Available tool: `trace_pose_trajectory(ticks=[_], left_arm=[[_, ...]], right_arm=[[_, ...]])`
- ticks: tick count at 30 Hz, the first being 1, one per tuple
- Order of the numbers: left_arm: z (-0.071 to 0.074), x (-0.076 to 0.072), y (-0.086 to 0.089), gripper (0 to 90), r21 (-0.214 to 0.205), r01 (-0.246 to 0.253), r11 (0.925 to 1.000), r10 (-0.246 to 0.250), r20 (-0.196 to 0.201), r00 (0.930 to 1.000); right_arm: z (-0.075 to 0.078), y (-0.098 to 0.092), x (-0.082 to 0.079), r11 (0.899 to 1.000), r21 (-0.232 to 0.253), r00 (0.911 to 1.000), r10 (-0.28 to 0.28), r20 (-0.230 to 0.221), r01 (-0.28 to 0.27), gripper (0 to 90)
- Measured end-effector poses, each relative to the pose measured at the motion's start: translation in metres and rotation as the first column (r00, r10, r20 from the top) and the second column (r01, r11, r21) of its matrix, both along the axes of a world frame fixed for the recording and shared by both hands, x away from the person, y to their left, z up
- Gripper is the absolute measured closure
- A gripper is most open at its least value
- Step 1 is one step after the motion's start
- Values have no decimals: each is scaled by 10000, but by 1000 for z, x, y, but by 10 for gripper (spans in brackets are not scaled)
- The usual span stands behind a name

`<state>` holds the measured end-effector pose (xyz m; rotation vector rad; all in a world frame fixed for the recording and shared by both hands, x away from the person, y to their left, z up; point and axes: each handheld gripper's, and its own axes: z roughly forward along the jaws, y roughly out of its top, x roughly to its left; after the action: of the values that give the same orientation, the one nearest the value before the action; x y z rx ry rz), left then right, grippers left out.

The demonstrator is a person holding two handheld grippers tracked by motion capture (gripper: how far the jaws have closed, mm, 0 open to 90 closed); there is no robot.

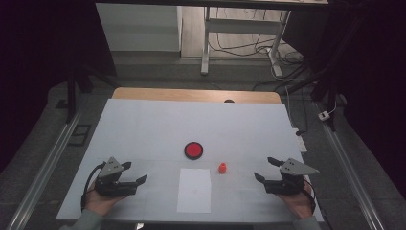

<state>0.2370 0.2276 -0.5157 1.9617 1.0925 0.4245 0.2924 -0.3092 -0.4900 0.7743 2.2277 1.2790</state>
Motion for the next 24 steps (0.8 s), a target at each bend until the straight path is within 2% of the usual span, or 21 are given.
trace_pose_trajectory(ticks=[6,8,12,15,19,24], left_arm=[[6,1,0,214,-108,-165,9998,165,26,9999],[8,-2,-3,214,62,-83,9999,82,97,9999],[8,-10,-3,215,141,6,9999,-10,247,9997],[9,-14,0,215,-55,79,10000,-77,291,9995],[11,-13,1,216,-69,214,9997,-211,417,9989],[9,-8,2,215,-261,439,9987,-432,278,9987]], right_arm=[[-2,-5,-1,9992,396,9999,13,-134,-8,227],[0,-6,0,9988,488,9999,18,-101,-13,233],[-2,-7,-3,9997,218,9998,139,-165,-135,242],[-6,-8,-4,9994,352,9991,5,-435,11,247],[-5,-6,-6,9998,199,9994,-77,-324,83,258],[-6,-7,-2,9988,399,9988,-262,-404,278,269]])
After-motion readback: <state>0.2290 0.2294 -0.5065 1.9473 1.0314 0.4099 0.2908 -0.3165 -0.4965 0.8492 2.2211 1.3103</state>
